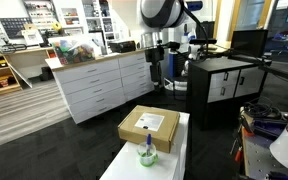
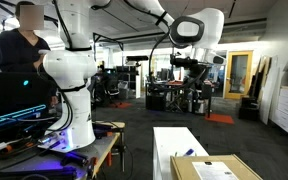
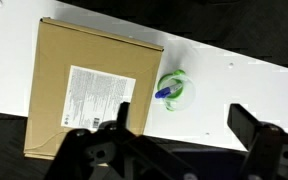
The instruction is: Put the marker on the box
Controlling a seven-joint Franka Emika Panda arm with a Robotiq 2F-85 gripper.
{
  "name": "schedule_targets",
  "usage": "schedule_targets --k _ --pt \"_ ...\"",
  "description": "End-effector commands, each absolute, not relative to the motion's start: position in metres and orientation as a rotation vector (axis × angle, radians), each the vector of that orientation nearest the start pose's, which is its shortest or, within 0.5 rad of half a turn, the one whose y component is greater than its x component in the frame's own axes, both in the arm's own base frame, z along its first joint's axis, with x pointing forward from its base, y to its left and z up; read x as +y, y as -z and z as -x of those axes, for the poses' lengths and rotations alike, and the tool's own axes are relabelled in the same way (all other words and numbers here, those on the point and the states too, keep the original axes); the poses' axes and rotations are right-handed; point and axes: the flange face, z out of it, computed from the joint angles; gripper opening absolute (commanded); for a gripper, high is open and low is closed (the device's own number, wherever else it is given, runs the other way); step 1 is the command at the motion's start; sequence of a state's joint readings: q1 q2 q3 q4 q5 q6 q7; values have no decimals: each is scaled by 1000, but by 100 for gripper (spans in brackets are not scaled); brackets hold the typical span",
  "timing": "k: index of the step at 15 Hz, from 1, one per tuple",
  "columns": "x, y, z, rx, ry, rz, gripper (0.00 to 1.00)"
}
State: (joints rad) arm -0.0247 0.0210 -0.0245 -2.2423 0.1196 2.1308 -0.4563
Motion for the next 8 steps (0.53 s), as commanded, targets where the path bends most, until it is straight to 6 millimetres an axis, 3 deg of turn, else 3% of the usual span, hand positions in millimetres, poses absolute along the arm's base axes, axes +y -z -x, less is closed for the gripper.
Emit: schedule_targets --k 1,8 --pt "-16 -335 -522 -555 -128 2952 100" --pt "11 -325 -536 -739 -60 2940 100"
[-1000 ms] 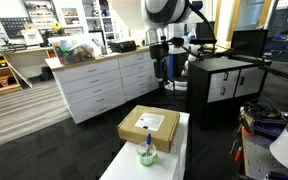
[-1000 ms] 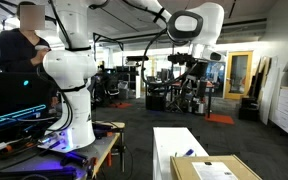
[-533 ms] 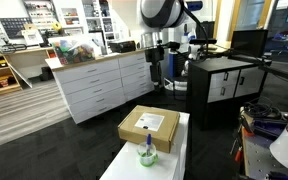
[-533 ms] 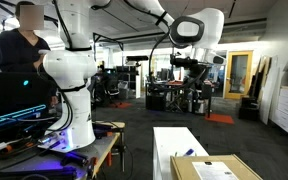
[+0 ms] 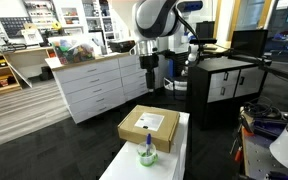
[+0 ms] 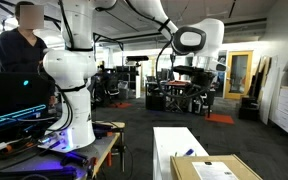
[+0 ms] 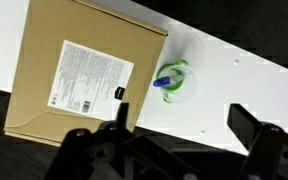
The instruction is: Put the marker on the box
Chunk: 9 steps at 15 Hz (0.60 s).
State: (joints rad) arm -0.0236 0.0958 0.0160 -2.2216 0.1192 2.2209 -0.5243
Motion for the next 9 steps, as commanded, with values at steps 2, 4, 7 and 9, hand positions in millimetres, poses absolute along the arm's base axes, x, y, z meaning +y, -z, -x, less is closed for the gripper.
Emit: schedule_targets --k 2,4,7,9 --pt "20 -324 -537 -783 -52 2925 100" --pt "26 -322 -536 -804 -60 2917 100" --pt "24 -320 -533 -773 -89 2926 100" --pt "24 -320 -533 -771 -88 2926 100"
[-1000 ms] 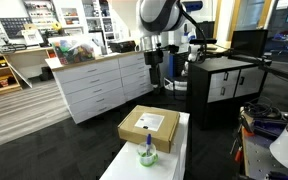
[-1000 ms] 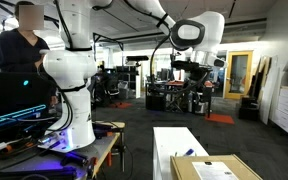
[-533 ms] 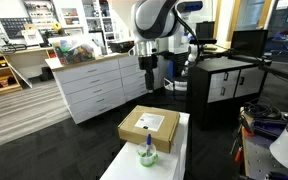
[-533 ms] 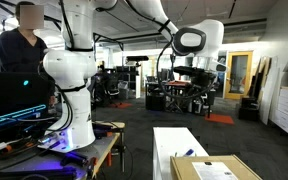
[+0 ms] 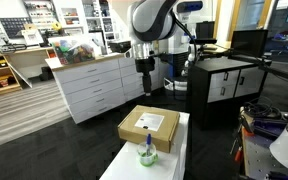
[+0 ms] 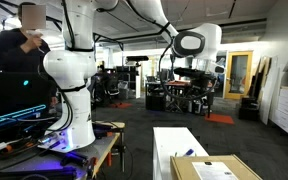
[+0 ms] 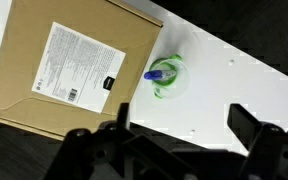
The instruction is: Put the marker on the box
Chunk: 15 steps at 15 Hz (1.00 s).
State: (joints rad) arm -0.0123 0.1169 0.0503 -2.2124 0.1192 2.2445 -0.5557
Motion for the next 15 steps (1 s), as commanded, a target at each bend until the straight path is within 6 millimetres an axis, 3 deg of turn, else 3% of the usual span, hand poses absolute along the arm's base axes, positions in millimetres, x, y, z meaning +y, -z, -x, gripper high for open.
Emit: schedule_targets --k 1,5,15 --pt "24 -320 -533 -771 -89 2926 100" --pt "24 -318 -533 -774 -82 2933 100" --pt "31 -252 -535 -788 -75 2938 100"
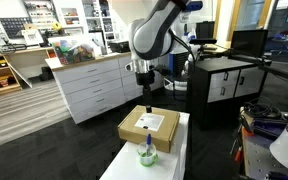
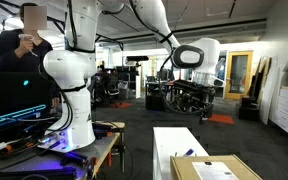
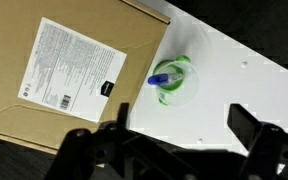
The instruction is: Put the marker on the box
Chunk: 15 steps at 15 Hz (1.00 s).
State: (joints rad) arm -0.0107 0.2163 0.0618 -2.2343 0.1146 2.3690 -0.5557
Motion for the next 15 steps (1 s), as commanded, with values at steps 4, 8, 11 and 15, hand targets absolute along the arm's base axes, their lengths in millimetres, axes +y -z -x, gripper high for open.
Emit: schedule_targets --k 4,8,11,15 --pt "36 -230 -536 -852 -44 2927 100" --pt "39 -214 -536 -875 -22 2920 100" --pt "39 -201 -536 -867 -29 2914 100" --pt "39 -180 -532 -869 -64 2903 100"
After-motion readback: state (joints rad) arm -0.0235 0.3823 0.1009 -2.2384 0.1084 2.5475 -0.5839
